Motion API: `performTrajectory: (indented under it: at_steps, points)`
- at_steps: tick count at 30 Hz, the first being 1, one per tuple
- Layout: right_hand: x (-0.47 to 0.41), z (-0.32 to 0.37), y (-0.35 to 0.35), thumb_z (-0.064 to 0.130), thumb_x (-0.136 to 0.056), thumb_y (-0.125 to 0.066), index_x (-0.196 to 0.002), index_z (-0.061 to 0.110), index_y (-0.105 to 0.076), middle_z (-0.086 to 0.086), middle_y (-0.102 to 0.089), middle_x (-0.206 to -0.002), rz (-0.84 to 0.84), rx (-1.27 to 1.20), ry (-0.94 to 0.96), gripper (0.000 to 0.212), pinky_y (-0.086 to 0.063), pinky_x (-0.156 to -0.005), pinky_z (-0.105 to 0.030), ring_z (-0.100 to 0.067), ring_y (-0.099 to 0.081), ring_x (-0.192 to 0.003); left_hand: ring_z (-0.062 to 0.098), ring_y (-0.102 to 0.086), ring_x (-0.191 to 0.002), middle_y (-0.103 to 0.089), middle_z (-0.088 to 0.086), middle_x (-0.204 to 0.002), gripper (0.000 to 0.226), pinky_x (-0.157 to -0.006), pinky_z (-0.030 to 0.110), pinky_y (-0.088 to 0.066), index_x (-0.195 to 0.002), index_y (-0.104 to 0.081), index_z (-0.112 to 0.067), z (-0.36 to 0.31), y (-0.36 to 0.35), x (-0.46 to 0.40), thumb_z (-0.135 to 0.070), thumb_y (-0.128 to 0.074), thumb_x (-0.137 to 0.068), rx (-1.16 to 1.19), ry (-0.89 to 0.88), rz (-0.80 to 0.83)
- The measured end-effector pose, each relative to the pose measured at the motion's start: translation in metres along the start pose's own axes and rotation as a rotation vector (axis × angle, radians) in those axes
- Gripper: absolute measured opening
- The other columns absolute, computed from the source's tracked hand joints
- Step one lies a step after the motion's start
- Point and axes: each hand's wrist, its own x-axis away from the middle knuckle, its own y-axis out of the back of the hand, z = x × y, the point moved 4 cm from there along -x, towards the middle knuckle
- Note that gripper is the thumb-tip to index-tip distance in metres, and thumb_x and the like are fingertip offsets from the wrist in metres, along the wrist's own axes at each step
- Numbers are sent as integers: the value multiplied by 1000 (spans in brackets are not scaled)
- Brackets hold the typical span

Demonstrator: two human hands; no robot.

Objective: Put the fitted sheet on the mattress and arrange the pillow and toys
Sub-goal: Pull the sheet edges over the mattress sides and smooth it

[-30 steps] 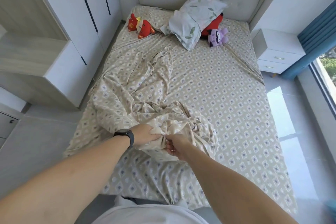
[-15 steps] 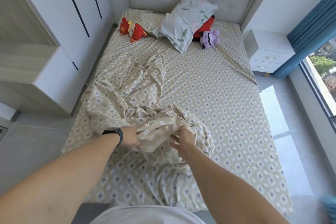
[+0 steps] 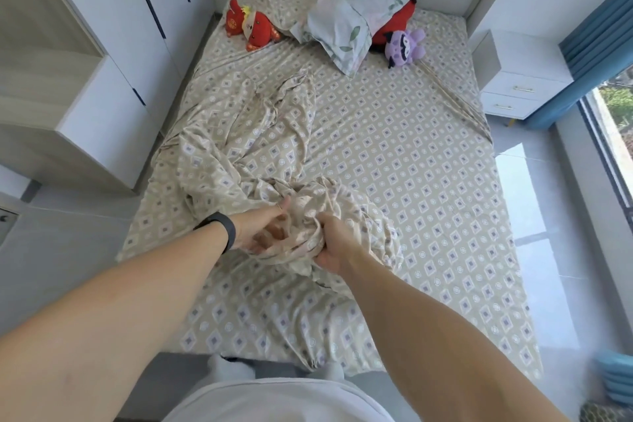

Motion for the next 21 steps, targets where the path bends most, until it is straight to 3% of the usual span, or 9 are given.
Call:
performTrajectory:
  at_steps: [3, 5, 7, 10, 12, 13, 16, 19, 21]
  points:
    - [7, -15, -10, 14, -88, -46, -137, -15, -49, -32, -50, -142, 123, 31, -76, 57, -43, -110, -56, -43, -52, -130, 25, -62, -64, -62, 12, -79, 78, -58, 29, -48, -91, -67, -11, -7, -8, -4, -86, -54, -73, -32, 94, -97]
    - [10, -19, -3, 13, -84, -46, -130, -12, -55, -31, -53, -137, 91, 11, -88, 54, -44, -108, -58, -43, -54, -125, 18, -50, -43, -55, 6, -61, 43, -46, 23, -41, -74, -59, -13, -13, -20, -6, -50, -55, -96, -117, 125, -88]
    - [9, -18, 16, 16, -85, -46, -117, -7, -63, -26, -65, -118, -19, 27, -92, 42, -51, -100, -54, -38, -65, -107, 19, -49, -45, -56, 7, -61, 31, -50, 25, -41, -75, -58, -11, -19, -27, -8, -29, -49, -100, -196, 109, -75]
    - [18, 4, 62, 36, -94, -51, -122, 5, -59, -11, -67, -113, -594, 402, 54, 42, -54, -79, -39, -28, -67, -96, 29, -59, -70, -65, 11, -80, 29, -67, 36, -45, -88, -66, -5, -28, -27, -13, -30, -51, -93, -209, -27, -118]
    - [38, 38, 72, 36, -94, -56, -128, 11, -51, -6, -53, -126, -1006, 592, 402, 42, -46, -83, -37, -26, -58, -106, 23, -49, -70, -54, 3, -74, 22, -66, 32, -35, -75, -51, -7, -45, -25, -5, -21, -52, -92, -171, -201, -208]
    - [45, 58, 61, 31, -94, -56, -126, 13, -52, -4, -49, -126, -1026, 717, 605, 36, -43, -86, -36, -23, -54, -107, 19, -44, -64, -46, 0, -68, 27, -64, 31, -30, -67, -43, -12, -56, -24, 3, -15, -53, -92, -109, -301, -243]
    - [24, 97, 12, 39, -94, -54, -96, 15, -60, -2, -58, -95, -669, 1021, 613, 25, -44, -79, -34, -18, -55, -85, 15, -37, -55, -40, 4, -60, 27, -58, 28, -29, -56, -41, -12, -77, -24, 26, -14, -60, -75, 10, -508, -202]
    - [1, 95, -14, 62, -87, -62, -103, 13, -65, -3, -67, -100, -433, 981, 85, 51, -53, -72, -31, -21, -65, -85, 20, -39, -57, -44, 10, -66, 17, -59, 28, -33, -66, -57, 3, -82, -32, 54, -14, -58, -67, -77, -536, -14]
    - [-8, 73, -12, 42, -96, -60, -93, 13, -61, -6, -64, -83, -301, 1060, -166, 30, -51, -59, -27, -19, -62, -69, 17, -26, -51, -33, 5, -59, 17, -55, 29, -22, -56, -43, -6, -74, -36, 69, -7, -55, -68, -132, -516, 88]
